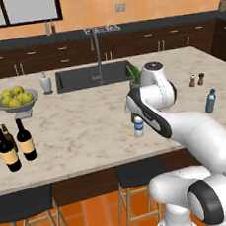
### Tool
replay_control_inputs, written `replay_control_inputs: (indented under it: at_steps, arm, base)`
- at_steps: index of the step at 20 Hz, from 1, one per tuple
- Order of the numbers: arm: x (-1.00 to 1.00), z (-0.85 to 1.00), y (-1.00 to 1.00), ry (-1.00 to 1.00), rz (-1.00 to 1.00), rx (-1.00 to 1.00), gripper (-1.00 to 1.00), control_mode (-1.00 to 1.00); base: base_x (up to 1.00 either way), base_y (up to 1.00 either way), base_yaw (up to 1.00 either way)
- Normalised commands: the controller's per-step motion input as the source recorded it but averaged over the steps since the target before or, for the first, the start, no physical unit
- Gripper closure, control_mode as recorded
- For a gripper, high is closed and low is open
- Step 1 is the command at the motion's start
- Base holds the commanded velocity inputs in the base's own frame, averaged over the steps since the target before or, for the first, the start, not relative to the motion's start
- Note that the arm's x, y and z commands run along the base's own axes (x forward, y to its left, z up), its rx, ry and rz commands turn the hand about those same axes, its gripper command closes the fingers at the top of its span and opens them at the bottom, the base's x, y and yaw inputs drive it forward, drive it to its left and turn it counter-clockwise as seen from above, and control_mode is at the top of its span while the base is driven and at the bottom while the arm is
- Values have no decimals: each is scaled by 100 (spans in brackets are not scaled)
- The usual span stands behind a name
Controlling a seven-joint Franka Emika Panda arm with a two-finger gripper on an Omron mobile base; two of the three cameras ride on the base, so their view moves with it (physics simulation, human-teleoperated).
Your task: Move the plastic bottles in the middle to the plastics group, and the glass bottles in the middle to the glass group.
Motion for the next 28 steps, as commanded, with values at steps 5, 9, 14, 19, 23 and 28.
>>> replay_control_inputs:
  at_steps: [5,9,14,19,23,28]
  arm:
    - [53,-8,-18,24,3,-2,-100,-100]
    - [56,-26,0,4,5,-1,-100,-100]
    - [46,-60,0,-10,6,0,-100,-100]
    - [23,-31,0,-16,6,0,-100,-100]
    - [7,-25,-1,-3,4,0,-100,-100]
    - [17,-20,-5,-2,1,0,-100,-100]
  base:
    - [0,0,0]
    - [0,0,0]
    - [0,0,0]
    - [0,0,0]
    - [0,0,0]
    - [0,0,0]
